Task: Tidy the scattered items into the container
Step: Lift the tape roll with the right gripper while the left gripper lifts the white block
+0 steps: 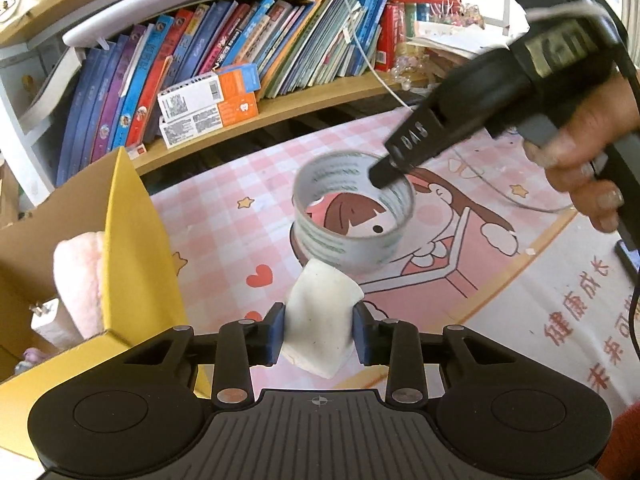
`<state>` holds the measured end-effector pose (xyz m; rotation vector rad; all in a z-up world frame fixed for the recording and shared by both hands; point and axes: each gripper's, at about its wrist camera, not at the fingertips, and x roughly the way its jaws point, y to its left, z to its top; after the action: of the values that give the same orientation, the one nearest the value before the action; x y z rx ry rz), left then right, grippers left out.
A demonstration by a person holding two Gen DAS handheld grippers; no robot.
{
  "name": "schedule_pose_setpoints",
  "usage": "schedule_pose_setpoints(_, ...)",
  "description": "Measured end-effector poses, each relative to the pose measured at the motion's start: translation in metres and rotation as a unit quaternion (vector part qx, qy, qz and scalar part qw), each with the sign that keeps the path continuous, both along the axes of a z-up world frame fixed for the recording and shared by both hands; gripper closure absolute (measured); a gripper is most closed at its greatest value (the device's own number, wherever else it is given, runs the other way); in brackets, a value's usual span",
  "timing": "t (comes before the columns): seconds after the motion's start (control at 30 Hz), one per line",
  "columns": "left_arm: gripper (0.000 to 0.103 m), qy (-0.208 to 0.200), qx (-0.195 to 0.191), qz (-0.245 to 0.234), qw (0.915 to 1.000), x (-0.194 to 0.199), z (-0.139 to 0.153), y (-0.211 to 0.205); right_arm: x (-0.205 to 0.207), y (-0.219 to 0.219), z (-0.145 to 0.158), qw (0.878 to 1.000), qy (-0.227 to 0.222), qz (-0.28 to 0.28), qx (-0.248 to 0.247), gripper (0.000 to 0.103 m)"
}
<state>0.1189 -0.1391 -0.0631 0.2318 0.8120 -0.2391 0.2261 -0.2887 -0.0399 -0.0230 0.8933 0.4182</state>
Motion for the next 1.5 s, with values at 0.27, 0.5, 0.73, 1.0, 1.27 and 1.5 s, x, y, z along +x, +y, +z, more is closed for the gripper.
schedule_pose_setpoints(0.27,0.071,-0.02,-0.012,0.005,0.9997,-0.021,0.018,0.001,-0.028,-0.01,0.006,1.0,-0.006,-0.004,-0.001,0.097)
schedule_pose_setpoints(0.5,0.073,-0.037,-0.026,0.007,0.9989,-0.039,0.033,0.003,-0.055,-0.01,0.007,1.0,-0.002,0.003,0.002,0.097)
schedule_pose_setpoints(0.73,0.074,-0.049,-0.037,0.014,0.998,-0.055,0.042,0.006,-0.08,-0.008,0.008,1.0,0.001,0.013,0.007,0.097)
schedule_pose_setpoints(1.0,0.074,-0.062,-0.046,0.005,0.997,-0.069,0.048,0.009,-0.102,-0.002,0.013,1.0,-0.005,0.015,0.006,0.097)
schedule_pose_setpoints(1.27,0.074,-0.071,-0.054,-0.021,0.9958,-0.078,0.053,0.025,-0.125,0.005,0.02,1.0,-0.015,-0.017,-0.002,0.097)
schedule_pose_setpoints(1.5,0.074,-0.078,-0.063,-0.038,0.9942,-0.089,0.059,0.046,-0.141,0.022,0.026,0.999,-0.021,-0.035,-0.006,0.097)
